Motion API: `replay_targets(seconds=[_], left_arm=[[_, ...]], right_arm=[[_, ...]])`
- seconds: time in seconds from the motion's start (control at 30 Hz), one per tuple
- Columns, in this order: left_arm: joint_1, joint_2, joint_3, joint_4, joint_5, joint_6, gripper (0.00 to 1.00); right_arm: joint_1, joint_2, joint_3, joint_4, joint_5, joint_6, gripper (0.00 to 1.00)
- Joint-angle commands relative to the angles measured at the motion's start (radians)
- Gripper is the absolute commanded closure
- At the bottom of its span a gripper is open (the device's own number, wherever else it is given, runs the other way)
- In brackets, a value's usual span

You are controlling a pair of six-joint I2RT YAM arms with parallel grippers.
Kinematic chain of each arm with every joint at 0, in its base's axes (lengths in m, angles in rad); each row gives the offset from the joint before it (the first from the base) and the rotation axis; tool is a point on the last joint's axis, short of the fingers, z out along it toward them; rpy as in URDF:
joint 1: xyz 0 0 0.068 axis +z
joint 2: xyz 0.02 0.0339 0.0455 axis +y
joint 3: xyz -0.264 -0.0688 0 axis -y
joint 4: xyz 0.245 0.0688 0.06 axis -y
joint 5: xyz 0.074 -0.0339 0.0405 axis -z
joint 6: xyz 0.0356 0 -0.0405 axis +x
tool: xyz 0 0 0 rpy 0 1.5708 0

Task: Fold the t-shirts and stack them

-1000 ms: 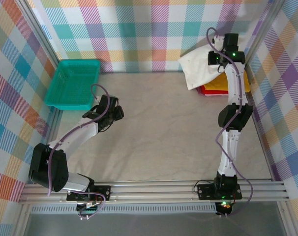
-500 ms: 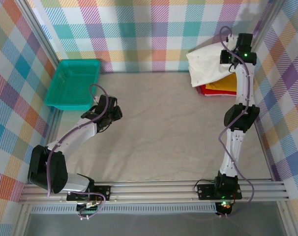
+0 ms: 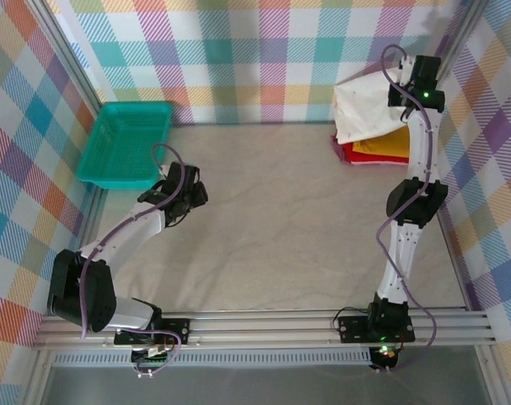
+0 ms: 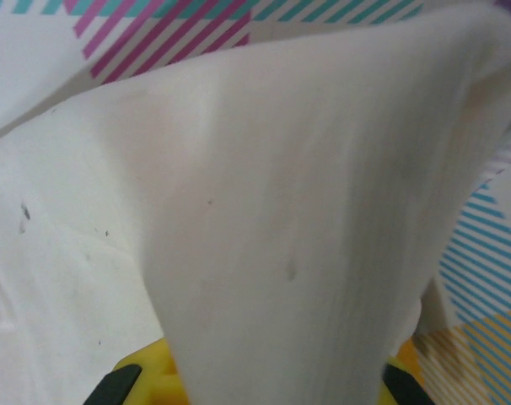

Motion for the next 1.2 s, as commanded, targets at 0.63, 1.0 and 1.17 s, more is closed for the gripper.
replay_targets(seconds=[0.63,1.0,1.17], left_arm=[[0.028,-0.071,0.026,-0.068,-0.054,0.031,0.4],[0.038,-0.051,0.055,-0.062,-0.086,0.041,0.38],[0.095,-0.096,-0.021,0.052,-0.14,0.09,0.21]], right_arm=[[-0.064,0.125,-0.063,0.356,0.353,-0.024,1.0],[-0.077,0.023,-0.11,0.16,0.203,0.127,0.0],[-0.056,-0.354,-0.665,0.329,0.043,0.304,0.0]])
